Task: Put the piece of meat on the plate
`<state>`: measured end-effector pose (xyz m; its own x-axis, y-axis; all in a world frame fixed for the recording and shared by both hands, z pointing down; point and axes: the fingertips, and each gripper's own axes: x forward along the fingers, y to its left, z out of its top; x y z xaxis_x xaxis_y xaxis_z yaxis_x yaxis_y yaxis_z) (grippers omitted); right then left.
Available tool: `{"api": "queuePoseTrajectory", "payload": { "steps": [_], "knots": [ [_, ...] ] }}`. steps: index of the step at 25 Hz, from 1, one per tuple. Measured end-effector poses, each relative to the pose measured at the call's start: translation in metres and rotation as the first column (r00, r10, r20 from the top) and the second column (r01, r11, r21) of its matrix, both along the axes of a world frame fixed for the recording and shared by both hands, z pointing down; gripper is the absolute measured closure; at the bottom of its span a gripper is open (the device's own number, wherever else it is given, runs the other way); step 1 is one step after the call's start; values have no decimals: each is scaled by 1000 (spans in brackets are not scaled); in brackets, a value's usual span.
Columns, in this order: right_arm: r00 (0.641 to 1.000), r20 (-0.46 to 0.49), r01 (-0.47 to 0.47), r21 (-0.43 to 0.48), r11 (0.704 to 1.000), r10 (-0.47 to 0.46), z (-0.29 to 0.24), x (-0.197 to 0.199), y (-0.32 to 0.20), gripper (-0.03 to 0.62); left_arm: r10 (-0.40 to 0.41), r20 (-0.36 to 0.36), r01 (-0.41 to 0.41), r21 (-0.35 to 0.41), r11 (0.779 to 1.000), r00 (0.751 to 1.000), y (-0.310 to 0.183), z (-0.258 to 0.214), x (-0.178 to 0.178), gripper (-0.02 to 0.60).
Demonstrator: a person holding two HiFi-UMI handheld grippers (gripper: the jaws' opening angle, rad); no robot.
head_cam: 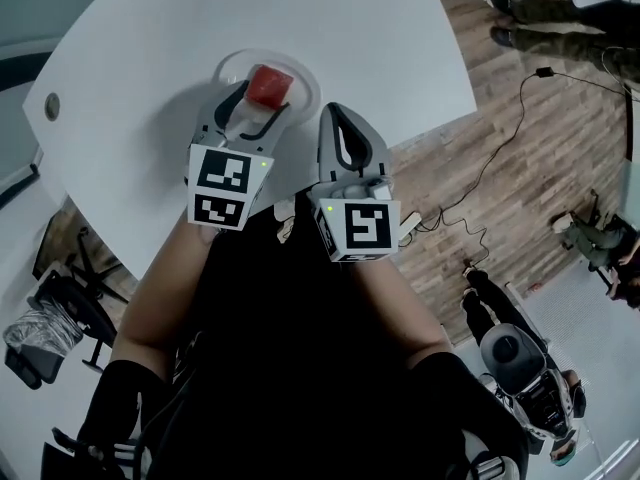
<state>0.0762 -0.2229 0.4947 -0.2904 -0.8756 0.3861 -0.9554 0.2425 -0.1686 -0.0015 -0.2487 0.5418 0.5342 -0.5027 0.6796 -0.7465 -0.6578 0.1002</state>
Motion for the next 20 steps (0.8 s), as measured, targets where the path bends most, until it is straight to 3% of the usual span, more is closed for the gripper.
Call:
{"api": "queuePoseTrajectory", "payload": {
  "steps": [3, 5, 11, 15, 20],
  "knots": [
    [1000, -11, 21, 11, 1000, -20, -11, -1, -1, 591, -8, -26, 9, 54, 999, 1000, 0, -18, 0, 307],
    [999, -8, 44, 20, 999, -44, -20, -3, -3, 591, -30, -32, 34, 121, 992, 999, -1, -35, -3, 404],
    [991, -41, 129, 114, 985, -125, -71, -16, -5, 591, -92, -65, 109, 328, 938, 994, 0, -106, -9, 572],
    [983, -61, 183, 198, 963, -174, -112, -28, 1, 591, -97, -113, 136, 424, 895, 989, 11, -152, -7, 578],
    [979, -73, 206, 287, 936, -193, -153, -30, 0, 592, -137, -267, 254, 474, 843, 954, 15, -197, -13, 578]
  ]
}}
